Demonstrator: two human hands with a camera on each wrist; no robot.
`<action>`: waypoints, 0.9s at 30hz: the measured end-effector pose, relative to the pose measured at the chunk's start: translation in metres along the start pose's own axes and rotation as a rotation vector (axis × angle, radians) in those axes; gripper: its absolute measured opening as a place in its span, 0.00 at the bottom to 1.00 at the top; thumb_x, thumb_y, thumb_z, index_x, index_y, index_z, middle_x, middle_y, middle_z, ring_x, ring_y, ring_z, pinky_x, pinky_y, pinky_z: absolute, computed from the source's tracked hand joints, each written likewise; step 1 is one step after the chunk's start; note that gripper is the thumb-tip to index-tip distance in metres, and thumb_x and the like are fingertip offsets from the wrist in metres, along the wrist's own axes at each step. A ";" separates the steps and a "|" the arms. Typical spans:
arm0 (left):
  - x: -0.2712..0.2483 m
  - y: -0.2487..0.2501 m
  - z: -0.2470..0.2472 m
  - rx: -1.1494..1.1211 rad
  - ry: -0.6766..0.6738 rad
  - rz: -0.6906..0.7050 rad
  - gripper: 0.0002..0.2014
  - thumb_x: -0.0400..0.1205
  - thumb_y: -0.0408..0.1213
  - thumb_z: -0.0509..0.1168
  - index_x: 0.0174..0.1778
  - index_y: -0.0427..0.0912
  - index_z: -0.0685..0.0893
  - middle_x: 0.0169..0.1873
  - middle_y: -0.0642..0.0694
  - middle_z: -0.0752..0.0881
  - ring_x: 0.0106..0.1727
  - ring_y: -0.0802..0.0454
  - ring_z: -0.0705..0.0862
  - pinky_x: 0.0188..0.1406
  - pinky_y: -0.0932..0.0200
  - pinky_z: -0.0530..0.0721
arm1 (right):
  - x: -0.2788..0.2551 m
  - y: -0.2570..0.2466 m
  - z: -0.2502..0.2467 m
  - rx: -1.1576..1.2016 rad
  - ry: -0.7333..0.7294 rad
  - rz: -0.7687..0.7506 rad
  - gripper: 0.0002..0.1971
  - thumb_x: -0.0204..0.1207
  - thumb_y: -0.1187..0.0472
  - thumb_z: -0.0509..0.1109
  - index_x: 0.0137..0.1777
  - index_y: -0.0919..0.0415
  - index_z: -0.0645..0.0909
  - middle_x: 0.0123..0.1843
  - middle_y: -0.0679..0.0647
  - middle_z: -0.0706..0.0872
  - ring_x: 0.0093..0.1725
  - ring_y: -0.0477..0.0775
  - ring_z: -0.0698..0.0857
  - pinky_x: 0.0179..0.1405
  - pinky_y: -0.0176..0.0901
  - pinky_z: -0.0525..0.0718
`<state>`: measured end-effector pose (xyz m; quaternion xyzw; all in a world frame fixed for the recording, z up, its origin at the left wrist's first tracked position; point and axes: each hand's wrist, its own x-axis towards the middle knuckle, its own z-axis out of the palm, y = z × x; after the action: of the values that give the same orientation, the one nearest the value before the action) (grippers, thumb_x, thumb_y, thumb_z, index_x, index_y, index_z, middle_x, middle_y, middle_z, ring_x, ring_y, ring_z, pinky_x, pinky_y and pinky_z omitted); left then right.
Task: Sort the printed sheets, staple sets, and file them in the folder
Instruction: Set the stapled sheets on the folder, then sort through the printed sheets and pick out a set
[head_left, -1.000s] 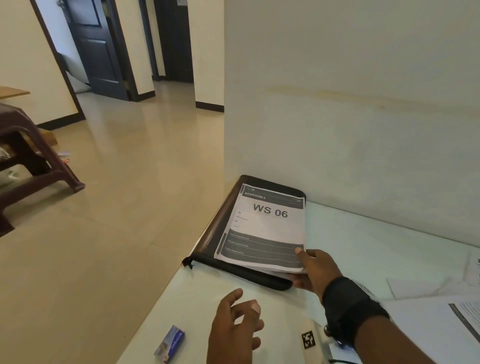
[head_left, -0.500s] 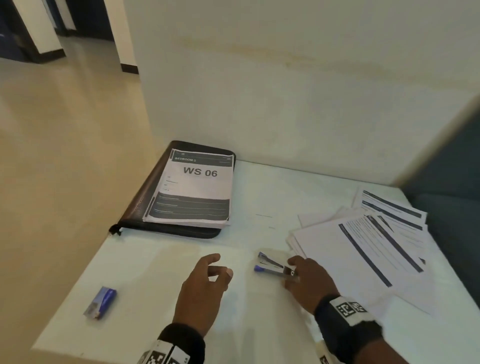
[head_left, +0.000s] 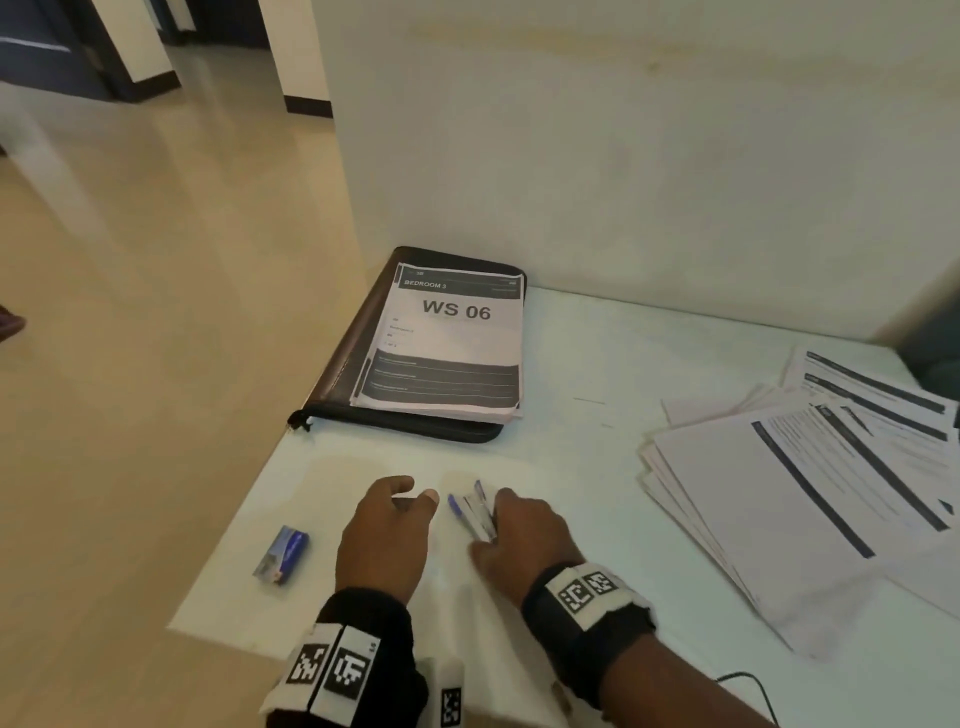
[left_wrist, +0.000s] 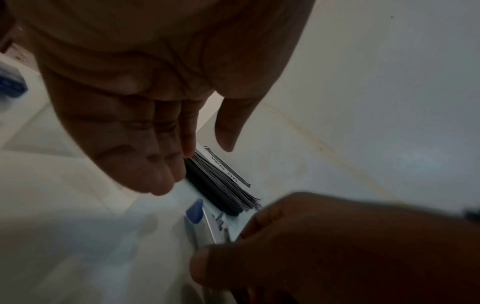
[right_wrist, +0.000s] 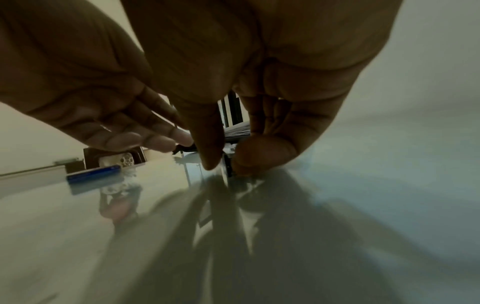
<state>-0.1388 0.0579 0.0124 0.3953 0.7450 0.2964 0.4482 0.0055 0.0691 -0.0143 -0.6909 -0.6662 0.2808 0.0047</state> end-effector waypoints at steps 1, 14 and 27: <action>0.001 -0.002 0.000 0.082 -0.004 -0.006 0.19 0.82 0.50 0.64 0.68 0.53 0.73 0.61 0.48 0.83 0.60 0.47 0.82 0.66 0.46 0.80 | 0.003 -0.011 0.007 0.021 -0.004 0.001 0.20 0.74 0.44 0.68 0.60 0.54 0.74 0.56 0.54 0.85 0.54 0.57 0.85 0.53 0.47 0.85; -0.026 0.021 0.045 0.437 -0.008 0.409 0.21 0.81 0.53 0.64 0.70 0.55 0.75 0.70 0.52 0.77 0.70 0.51 0.76 0.75 0.50 0.69 | -0.078 0.100 -0.090 0.127 0.234 0.208 0.19 0.76 0.36 0.66 0.53 0.50 0.80 0.52 0.47 0.87 0.56 0.52 0.84 0.54 0.42 0.80; -0.047 0.078 0.197 0.866 -0.273 0.881 0.23 0.80 0.60 0.59 0.70 0.60 0.72 0.71 0.61 0.73 0.73 0.56 0.72 0.69 0.52 0.75 | -0.130 0.243 -0.058 0.046 0.127 0.411 0.57 0.53 0.25 0.42 0.83 0.46 0.31 0.86 0.58 0.33 0.86 0.58 0.46 0.76 0.51 0.68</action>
<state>0.0770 0.0749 0.0115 0.8446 0.5011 0.0718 0.1746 0.2566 -0.0566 -0.0086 -0.8283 -0.5029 0.2468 0.0052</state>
